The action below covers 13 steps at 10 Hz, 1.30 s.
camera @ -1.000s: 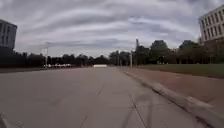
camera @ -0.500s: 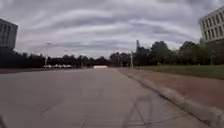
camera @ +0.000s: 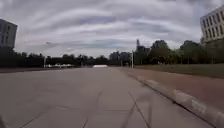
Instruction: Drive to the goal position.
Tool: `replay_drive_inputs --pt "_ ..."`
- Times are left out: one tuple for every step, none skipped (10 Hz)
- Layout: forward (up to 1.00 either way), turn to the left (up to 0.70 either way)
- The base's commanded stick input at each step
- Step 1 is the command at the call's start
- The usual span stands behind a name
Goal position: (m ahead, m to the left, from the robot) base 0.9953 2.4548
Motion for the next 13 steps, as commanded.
replay_drive_inputs --pt "0.85 0.00" --pt "0.85 0.00" --pt "0.85 0.00" --pt "0.85 0.00" --pt "0.85 0.00" --pt "0.85 0.00" --pt "0.85 0.00" --pt "0.85 0.00" --pt "0.85 0.00" --pt "0.85 0.00" --pt "0.85 0.00" --pt "0.85 0.00" --pt "0.85 0.00"
